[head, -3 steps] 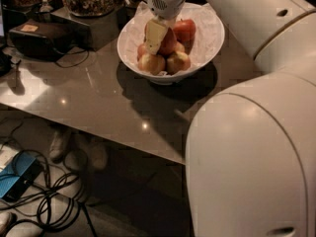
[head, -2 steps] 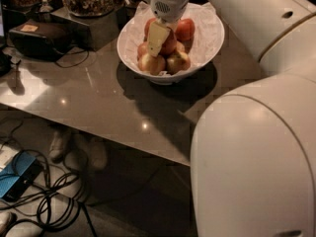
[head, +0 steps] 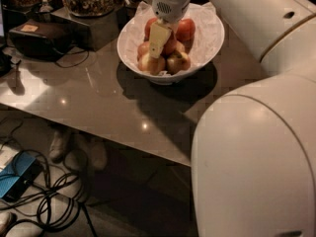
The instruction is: Pick apple from white bowl
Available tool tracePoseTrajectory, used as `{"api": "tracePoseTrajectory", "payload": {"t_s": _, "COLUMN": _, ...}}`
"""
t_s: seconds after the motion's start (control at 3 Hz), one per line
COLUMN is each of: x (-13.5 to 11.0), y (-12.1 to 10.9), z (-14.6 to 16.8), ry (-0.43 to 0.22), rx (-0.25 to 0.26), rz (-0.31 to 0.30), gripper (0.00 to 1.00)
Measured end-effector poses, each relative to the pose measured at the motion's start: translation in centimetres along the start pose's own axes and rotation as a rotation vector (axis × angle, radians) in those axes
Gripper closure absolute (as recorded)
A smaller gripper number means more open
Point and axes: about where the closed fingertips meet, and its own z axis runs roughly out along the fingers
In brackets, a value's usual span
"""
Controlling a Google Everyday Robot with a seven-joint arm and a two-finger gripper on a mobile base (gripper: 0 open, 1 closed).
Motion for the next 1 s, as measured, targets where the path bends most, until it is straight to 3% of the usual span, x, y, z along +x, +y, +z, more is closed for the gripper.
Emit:
{"api": "tracePoseTrajectory", "payload": {"t_s": 0.67, "x": 0.0, "y": 0.0, "z": 0.0, "ry": 0.0, "rx": 0.0, "rz": 0.0, "gripper": 0.96}}
{"api": "tracePoseTrajectory", "payload": {"t_s": 1.0, "x": 0.0, "y": 0.0, "z": 0.0, "ry": 0.0, "rx": 0.0, "rz": 0.0, "gripper": 1.0}}
